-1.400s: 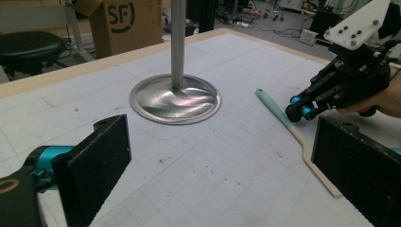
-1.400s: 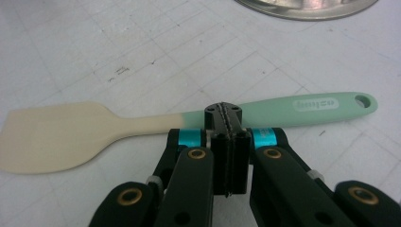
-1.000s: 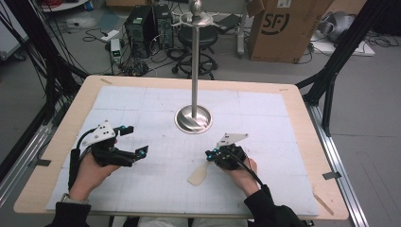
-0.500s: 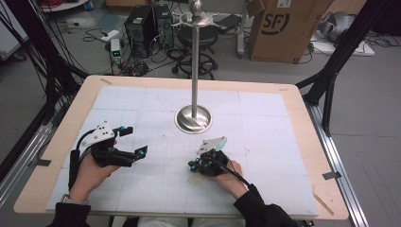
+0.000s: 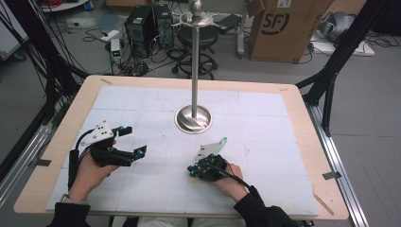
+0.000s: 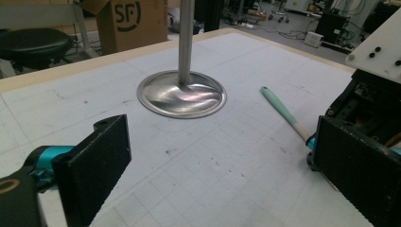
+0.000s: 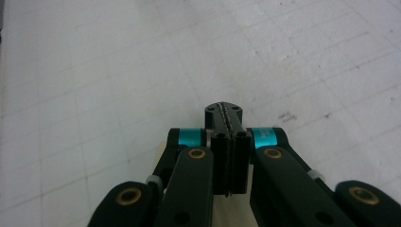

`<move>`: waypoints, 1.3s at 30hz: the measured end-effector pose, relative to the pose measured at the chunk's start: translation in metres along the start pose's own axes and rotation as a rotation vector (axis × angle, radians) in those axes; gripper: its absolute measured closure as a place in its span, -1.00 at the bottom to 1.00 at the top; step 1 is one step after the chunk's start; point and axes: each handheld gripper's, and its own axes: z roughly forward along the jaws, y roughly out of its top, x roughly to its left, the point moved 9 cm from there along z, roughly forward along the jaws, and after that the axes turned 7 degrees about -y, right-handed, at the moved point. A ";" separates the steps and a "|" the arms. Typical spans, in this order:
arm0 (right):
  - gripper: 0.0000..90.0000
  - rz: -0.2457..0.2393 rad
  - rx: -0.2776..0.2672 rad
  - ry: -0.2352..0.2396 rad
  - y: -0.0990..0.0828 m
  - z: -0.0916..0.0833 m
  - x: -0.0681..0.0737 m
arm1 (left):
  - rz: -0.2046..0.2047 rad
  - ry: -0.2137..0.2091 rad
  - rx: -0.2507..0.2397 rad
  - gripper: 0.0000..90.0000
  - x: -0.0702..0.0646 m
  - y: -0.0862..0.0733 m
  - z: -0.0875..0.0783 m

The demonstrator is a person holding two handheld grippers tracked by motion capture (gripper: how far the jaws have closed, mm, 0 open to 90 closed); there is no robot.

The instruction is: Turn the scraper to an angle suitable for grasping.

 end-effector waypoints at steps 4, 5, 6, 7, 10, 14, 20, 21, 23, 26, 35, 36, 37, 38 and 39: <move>1.00 0.000 0.026 0.006 -0.007 -0.007 0.002 | 0.001 -0.001 0.004 -0.86 -0.001 -0.001 0.001; 1.00 -0.006 0.026 0.007 -0.008 -0.009 0.002 | 0.001 -0.002 0.002 -0.87 -0.001 0.000 0.001; 1.00 -0.006 0.026 0.007 -0.008 -0.009 0.002 | 0.002 -0.003 0.002 -0.87 -0.001 0.000 0.001; 1.00 -0.021 0.040 0.011 -0.012 -0.013 0.003 | 0.003 -0.003 0.001 -0.87 -0.001 0.000 0.001; 1.00 -0.027 0.057 0.010 -0.016 -0.018 0.003 | 0.001 -0.003 -0.002 -0.87 0.000 0.000 0.001; 1.00 -0.019 0.074 0.021 -0.029 -0.032 0.003 | -0.005 -0.007 -0.002 -0.87 0.001 0.000 0.003; 1.00 0.031 0.084 0.023 -0.055 -0.059 -0.001 | -0.013 -0.013 -0.002 -0.87 0.002 0.000 0.007; 1.00 0.040 0.090 0.009 -0.062 -0.068 -0.003 | -0.009 -0.015 -0.003 -0.87 0.002 0.001 0.008; 1.00 0.032 0.089 -0.005 -0.065 -0.071 -0.004 | -0.009 -0.017 -0.002 -0.87 0.002 0.001 0.009; 1.00 0.030 0.100 -0.020 -0.070 -0.076 -0.004 | -0.006 -0.016 0.001 -0.87 0.002 0.001 0.010; 1.00 0.150 -0.026 -0.178 -0.054 -0.078 -0.061 | -0.001 -0.009 0.004 -0.87 0.000 0.002 0.008; 1.00 0.176 -0.029 -0.191 -0.054 -0.076 -0.068 | 0.001 -0.008 0.004 -0.87 -0.001 0.001 0.008; 1.00 0.176 -0.029 -0.191 -0.054 -0.076 -0.068 | 0.001 -0.008 0.004 -0.87 -0.001 0.001 0.008; 1.00 0.207 -0.025 -0.207 -0.055 -0.071 -0.079 | 0.003 -0.009 0.008 -0.87 -0.001 0.001 0.008; 1.00 0.214 -0.020 -0.216 -0.056 -0.068 -0.082 | 0.003 -0.007 0.009 -0.87 -0.001 0.001 0.008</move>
